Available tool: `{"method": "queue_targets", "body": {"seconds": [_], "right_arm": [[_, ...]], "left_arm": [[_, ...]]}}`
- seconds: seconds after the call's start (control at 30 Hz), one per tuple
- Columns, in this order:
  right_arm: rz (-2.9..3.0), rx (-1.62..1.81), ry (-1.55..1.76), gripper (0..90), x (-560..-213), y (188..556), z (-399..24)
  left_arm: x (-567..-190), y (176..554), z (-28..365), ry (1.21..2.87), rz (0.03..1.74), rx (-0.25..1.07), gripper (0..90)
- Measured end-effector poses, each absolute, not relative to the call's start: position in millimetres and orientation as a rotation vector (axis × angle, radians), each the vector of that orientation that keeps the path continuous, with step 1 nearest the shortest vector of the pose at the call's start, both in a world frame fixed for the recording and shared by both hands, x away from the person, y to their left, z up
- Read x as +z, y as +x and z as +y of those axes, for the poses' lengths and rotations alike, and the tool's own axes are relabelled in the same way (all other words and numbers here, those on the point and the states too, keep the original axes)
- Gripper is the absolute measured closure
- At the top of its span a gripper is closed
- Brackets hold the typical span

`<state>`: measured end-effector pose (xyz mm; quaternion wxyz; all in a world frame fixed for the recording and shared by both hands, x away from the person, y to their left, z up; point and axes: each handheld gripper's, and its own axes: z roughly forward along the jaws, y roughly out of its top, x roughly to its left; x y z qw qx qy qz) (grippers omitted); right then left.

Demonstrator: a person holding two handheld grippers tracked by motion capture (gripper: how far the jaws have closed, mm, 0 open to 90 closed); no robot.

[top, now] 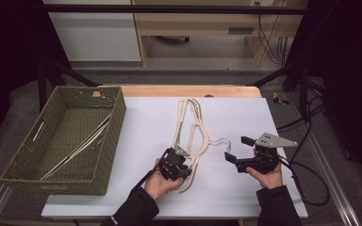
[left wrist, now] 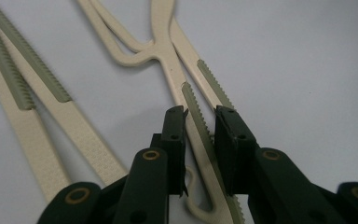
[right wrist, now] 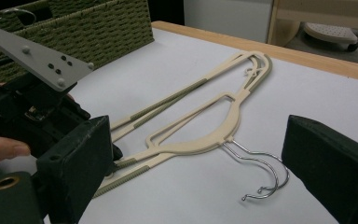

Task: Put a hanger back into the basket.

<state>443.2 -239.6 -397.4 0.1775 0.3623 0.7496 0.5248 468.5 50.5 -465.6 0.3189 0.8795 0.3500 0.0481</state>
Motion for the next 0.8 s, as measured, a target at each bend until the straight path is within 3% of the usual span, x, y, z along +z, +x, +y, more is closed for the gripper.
{"method": "queue_targets", "body": {"seconds": [0.23, 0.33, 0.4, 0.53, 0.8], "right_arm": [[2.133, 1.465, 1.023, 9.4, -401.4, 446.2, -235.8], [2.128, 1.453, 1.021, 10.7, -404.2, 449.2, -233.9], [2.134, 1.439, 1.012, 12.1, -407.2, 452.3, -232.3], [2.159, 1.415, 1.012, 13.9, -413.7, 460.1, -226.4], [2.222, 1.351, 1.027, 18.0, -429.7, 476.6, -214.8]], "left_arm": [[-464.1, 467.1, 57.2, 2.35, 0.893, 0.202, 77.6], [-464.9, 465.7, 53.6, 2.348, 0.888, 0.172, 63.5], [-465.7, 462.3, 50.3, 2.361, 0.885, 0.237, 65.0], [-466.1, 463.1, 51.4, 2.353, 0.904, 0.256, 77.5], [-463.8, 461.8, 55.3, 2.33, 0.874, 0.244, 79.5]]}}
